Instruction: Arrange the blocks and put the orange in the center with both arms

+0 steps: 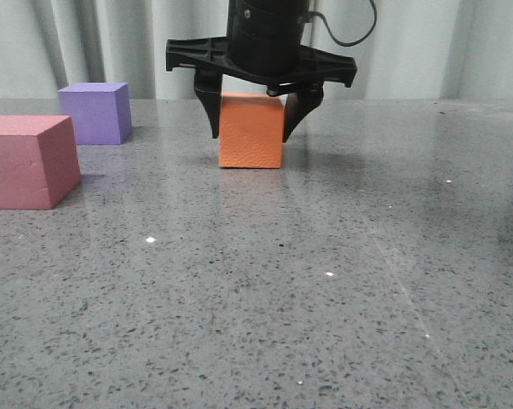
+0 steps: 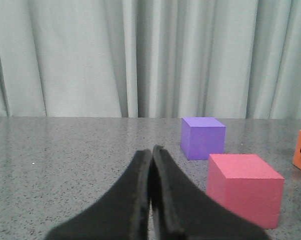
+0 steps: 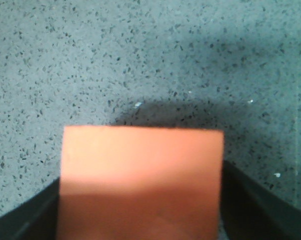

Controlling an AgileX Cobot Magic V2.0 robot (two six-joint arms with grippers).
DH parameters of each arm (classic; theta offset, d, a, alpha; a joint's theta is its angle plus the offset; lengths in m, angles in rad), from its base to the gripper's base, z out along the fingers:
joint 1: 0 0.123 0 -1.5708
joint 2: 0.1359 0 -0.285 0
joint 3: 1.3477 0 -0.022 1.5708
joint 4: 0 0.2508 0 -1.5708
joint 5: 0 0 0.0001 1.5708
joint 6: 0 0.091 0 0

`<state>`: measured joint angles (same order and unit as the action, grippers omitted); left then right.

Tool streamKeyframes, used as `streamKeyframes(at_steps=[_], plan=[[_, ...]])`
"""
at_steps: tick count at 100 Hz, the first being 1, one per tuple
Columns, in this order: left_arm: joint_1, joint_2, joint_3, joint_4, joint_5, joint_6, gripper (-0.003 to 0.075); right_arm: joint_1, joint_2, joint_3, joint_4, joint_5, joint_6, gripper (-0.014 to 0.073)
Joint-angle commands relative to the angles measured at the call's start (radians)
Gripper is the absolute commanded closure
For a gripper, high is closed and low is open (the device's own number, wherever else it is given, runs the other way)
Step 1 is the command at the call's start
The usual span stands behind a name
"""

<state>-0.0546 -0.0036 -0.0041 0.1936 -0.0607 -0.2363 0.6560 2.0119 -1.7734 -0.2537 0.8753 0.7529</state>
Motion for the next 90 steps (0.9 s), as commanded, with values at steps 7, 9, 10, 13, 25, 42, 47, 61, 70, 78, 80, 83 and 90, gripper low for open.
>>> streamKeyframes(at_steps=[7, 9, 10, 13, 25, 42, 47, 61, 70, 78, 80, 83, 90], plan=[[0.003, -0.033, 0.053, -0.006, -0.075, 0.001, 0.0733, -0.003, -0.053, -0.037, -0.03, -0.037, 0.001, -0.0033], [0.003, -0.033, 0.053, -0.006, -0.075, 0.001, 0.0733, -0.003, -0.054, -0.04, -0.03, -0.037, 0.001, -0.0033], [0.003, -0.033, 0.053, -0.006, -0.075, 0.001, 0.0733, -0.003, -0.054, -0.04, -0.03, -0.037, 0.001, -0.0033], [0.003, -0.033, 0.053, -0.006, -0.075, 0.001, 0.0733, -0.003, -0.057, -0.044, -0.031, -0.037, 0.0, -0.0033], [0.003, -0.033, 0.053, -0.006, -0.075, 0.001, 0.0733, -0.003, -0.08, -0.061, -0.037, -0.041, -0.026, -0.0033], [0.003, -0.033, 0.053, -0.006, -0.075, 0.001, 0.0733, -0.003, -0.164, -0.067, -0.14, -0.026, -0.063, -0.0031], [0.003, -0.033, 0.053, -0.006, -0.075, 0.001, 0.0733, -0.003, -0.198, -0.067, -0.181, -0.01, -0.063, -0.0031], [0.003, -0.033, 0.053, -0.006, -0.075, 0.001, 0.0733, -0.003, -0.319, -0.037, -0.315, 0.025, -0.064, -0.0031], [0.003, -0.033, 0.053, -0.006, -0.075, 0.001, 0.0733, -0.004, -0.418, 0.022, -0.391, 0.032, -0.064, -0.0031], [0.003, -0.033, 0.053, -0.006, -0.075, 0.001, 0.0733, -0.013, -0.515, 0.1, -0.444, 0.029, -0.063, -0.0029], [0.003, -0.033, 0.053, -0.006, -0.075, 0.001, 0.0733, -0.015, -0.542, 0.124, -0.451, 0.029, -0.063, -0.0029], [0.003, -0.033, 0.053, -0.006, -0.075, 0.001, 0.0733, -0.018, -0.578, 0.158, -0.465, 0.028, -0.062, -0.0029], [0.003, -0.033, 0.053, -0.006, -0.075, 0.001, 0.0733, -0.036, -0.673, 0.251, -0.473, 0.014, -0.062, -0.0029]])
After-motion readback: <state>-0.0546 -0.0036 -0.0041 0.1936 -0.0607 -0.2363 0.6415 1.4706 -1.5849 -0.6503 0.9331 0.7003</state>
